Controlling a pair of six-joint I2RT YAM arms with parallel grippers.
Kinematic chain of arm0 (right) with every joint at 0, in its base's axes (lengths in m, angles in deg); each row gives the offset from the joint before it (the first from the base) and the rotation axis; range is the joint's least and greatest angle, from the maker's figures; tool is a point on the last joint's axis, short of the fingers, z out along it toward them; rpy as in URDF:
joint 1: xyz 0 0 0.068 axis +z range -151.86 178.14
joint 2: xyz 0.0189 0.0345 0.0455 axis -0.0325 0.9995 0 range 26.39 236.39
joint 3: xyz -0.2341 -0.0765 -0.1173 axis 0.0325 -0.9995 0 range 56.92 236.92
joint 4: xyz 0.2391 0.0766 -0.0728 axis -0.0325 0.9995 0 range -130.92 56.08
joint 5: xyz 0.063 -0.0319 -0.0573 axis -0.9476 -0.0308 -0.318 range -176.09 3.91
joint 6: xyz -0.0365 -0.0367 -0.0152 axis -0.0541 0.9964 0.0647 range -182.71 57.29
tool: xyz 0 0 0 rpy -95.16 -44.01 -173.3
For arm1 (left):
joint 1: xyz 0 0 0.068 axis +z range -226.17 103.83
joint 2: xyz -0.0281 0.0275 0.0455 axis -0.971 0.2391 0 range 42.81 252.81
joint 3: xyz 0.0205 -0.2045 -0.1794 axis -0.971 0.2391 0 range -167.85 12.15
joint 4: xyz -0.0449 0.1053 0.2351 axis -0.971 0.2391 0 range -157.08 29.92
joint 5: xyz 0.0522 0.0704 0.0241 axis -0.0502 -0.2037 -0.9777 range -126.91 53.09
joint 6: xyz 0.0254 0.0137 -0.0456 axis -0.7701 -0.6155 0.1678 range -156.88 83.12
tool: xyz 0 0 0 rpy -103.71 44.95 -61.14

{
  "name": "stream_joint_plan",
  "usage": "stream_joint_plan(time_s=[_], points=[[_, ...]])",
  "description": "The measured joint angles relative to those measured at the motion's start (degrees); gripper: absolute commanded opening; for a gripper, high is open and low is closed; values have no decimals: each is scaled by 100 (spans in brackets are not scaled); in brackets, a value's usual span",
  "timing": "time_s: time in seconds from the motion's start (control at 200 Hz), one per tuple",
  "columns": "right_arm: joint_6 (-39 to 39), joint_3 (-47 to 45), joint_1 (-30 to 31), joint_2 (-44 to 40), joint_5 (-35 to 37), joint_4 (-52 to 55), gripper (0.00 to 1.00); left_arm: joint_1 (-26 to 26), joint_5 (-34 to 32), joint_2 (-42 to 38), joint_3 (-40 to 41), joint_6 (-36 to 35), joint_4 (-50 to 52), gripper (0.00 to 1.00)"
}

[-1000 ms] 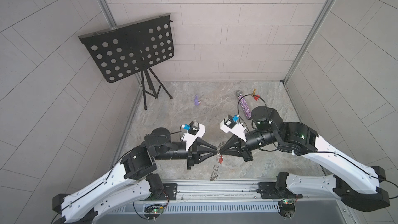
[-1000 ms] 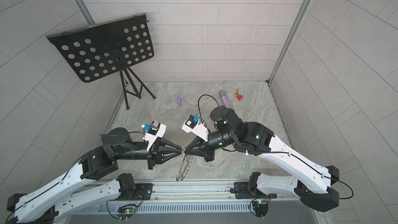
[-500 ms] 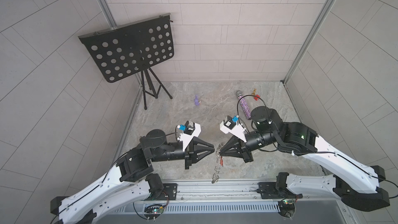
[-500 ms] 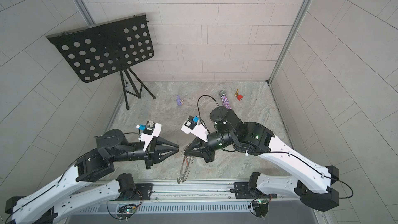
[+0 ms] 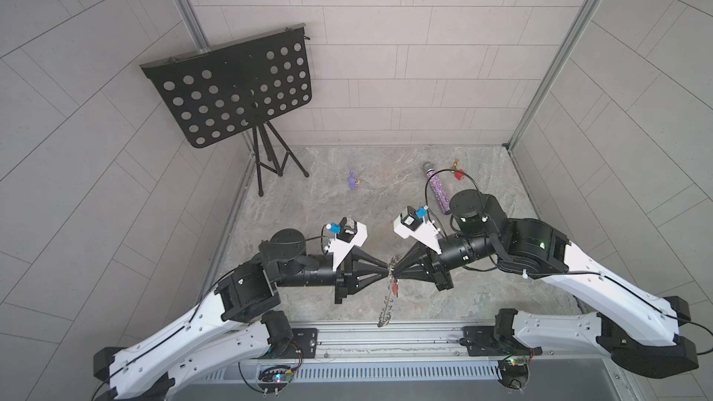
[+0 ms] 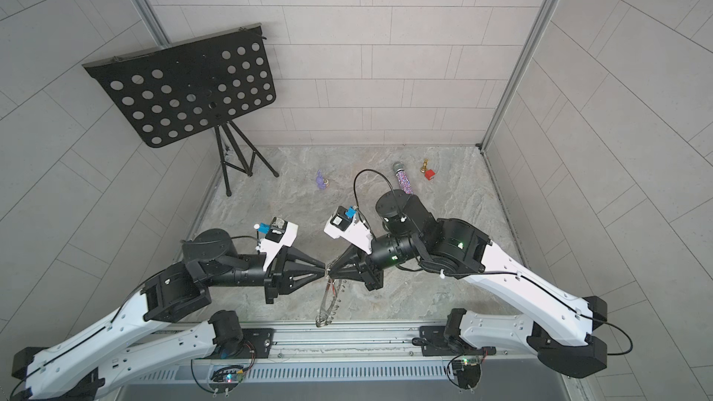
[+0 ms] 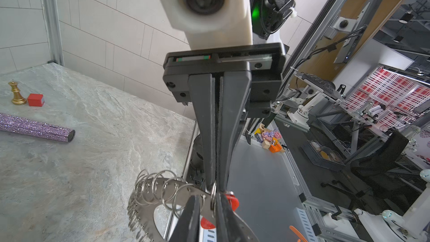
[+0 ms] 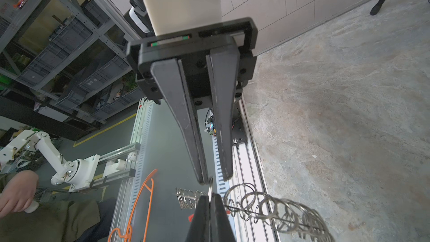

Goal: Attach keys to a key ring
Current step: Adjust the key on the keyring.

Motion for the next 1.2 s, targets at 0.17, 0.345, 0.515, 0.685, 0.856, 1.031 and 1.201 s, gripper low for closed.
stream_joint_plan(time_s=[0.17,0.345,0.515,0.685,0.856,1.031,1.201], points=[[0,0,2,31,2,-24,0,0,61,15,0,15,0,14],[-2,0,2,70,0,-31,0,-4,111,39,2,48,2,1],[-11,0,9,68,-26,-31,0,-4,195,72,2,13,2,0],[-81,-35,9,28,17,-153,32,-4,219,22,85,22,-114,0],[-214,-273,-39,-332,269,-544,43,-7,52,-142,409,122,-330,0],[-400,-520,-125,-787,457,-846,43,-9,-212,-358,597,275,-697,0],[-627,-861,-133,-909,525,-1204,41,-9,-411,-468,660,396,-1071,0]])
